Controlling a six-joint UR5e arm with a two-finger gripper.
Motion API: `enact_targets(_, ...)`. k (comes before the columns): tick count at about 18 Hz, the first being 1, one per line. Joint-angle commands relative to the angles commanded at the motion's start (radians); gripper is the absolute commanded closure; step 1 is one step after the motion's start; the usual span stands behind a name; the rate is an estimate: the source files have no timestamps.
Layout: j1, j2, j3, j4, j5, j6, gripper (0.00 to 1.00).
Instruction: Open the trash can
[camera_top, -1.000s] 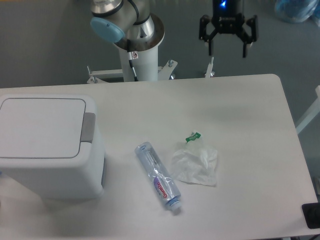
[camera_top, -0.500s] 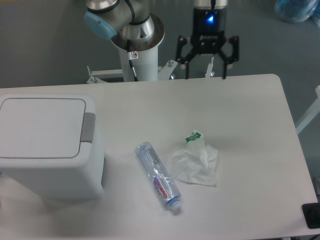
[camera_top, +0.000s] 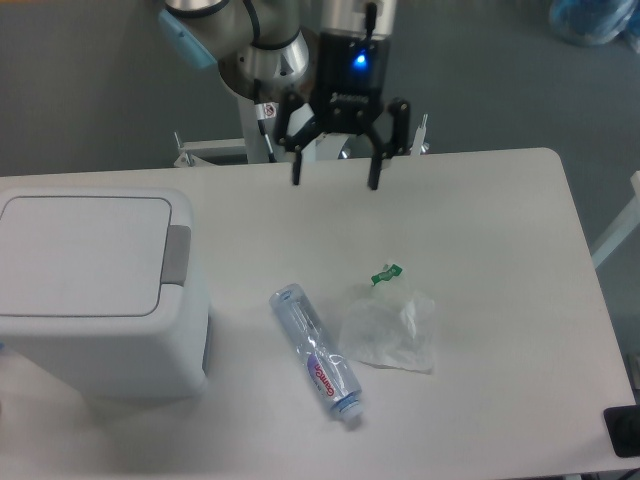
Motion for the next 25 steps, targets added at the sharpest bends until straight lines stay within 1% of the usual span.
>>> enact_targets(2,-0.035,-0.043,0.04,0.006,0.0,0.002,0.0)
enact_targets(4,-0.065,-0.083,0.071,0.052,0.0,0.0,0.0)
enact_targets(5,-0.078,-0.097,0.083,0.067,0.0,-0.006,0.0)
enact_targets(6,-0.085,-0.102,0.088,0.071,0.0,-0.018,0.0)
enact_targets(12,-0.1,-0.109,0.072,0.072,0.002,-0.011,0.0)
enact_targets(14,-0.108,-0.109,0.051,0.08,0.002,-0.009,0.0)
enact_targets(21,-0.128,-0.079,-0.009,0.08,0.003,-0.012,0.0)
enact_targets(25,-0.131,-0.068,-0.018,0.08,0.003,-0.011,0.0)
